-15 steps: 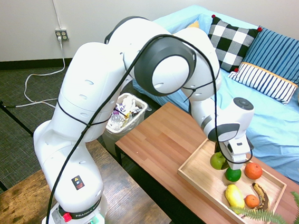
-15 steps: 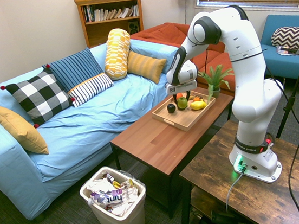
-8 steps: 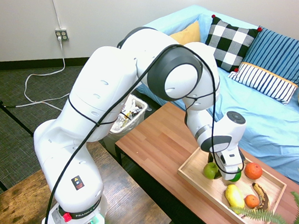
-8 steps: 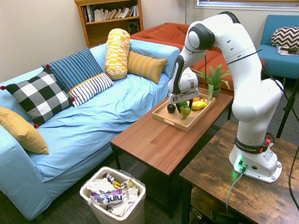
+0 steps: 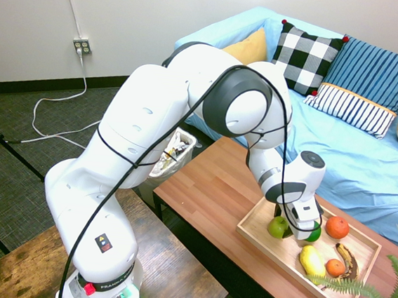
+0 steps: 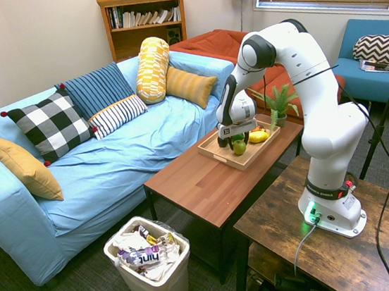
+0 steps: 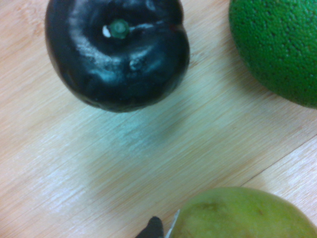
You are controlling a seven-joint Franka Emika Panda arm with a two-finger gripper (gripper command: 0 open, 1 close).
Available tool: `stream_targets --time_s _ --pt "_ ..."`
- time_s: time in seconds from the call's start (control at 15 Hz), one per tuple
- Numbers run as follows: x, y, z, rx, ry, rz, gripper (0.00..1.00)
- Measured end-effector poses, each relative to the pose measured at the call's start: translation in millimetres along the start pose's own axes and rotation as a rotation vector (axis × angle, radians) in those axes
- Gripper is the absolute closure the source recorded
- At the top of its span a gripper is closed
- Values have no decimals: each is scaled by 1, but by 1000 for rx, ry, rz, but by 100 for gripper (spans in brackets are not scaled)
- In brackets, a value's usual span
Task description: Put the apple in the tray
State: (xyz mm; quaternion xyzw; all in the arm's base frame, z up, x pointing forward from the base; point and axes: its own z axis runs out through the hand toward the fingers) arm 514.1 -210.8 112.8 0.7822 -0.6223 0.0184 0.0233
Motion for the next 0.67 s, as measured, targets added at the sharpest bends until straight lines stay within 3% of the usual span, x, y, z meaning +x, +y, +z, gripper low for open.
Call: stream_targets --time_s 0.33,0.67 --pt "4 4 -6 9 -2 -10 0" --pt "23 21 -75 90 18 4 0"
